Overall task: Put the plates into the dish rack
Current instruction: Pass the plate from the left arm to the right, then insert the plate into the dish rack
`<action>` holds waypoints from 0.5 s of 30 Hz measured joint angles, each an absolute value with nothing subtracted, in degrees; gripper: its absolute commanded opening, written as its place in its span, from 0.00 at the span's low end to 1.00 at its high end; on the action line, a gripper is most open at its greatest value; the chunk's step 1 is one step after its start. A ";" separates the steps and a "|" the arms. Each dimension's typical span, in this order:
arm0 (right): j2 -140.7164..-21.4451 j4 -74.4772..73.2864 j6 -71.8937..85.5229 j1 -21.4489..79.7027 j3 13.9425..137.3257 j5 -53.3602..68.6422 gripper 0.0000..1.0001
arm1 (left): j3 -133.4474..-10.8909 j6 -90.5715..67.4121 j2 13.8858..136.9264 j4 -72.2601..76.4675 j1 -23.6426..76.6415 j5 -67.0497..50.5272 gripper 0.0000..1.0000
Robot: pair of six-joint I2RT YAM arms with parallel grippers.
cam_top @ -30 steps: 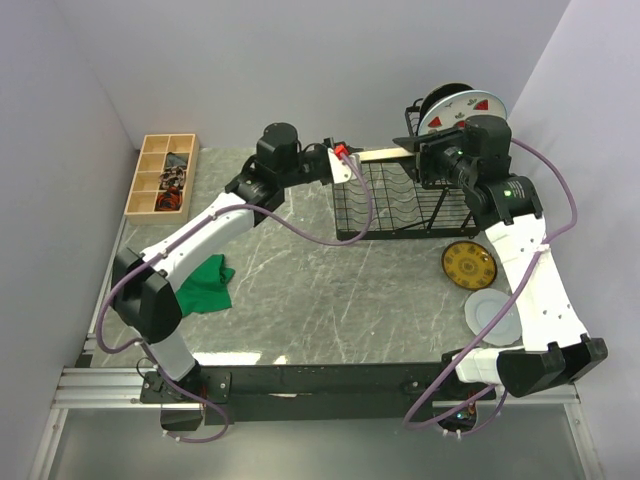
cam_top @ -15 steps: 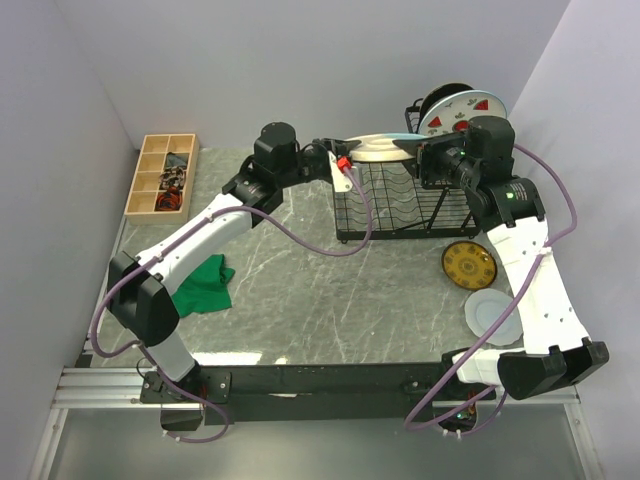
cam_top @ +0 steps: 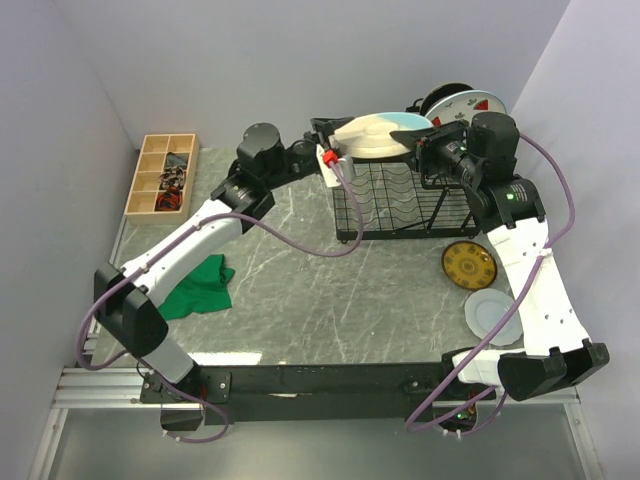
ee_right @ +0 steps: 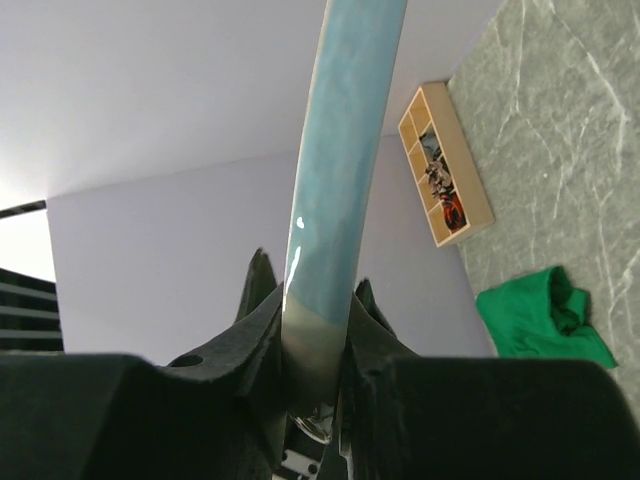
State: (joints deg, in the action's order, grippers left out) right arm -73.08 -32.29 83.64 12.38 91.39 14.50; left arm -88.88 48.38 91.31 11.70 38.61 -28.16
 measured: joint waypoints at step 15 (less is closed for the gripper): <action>-73.08 -36.99 76.69 8.54 93.45 9.21 0.00 | -77.06 41.34 75.55 16.19 38.74 -20.58 0.94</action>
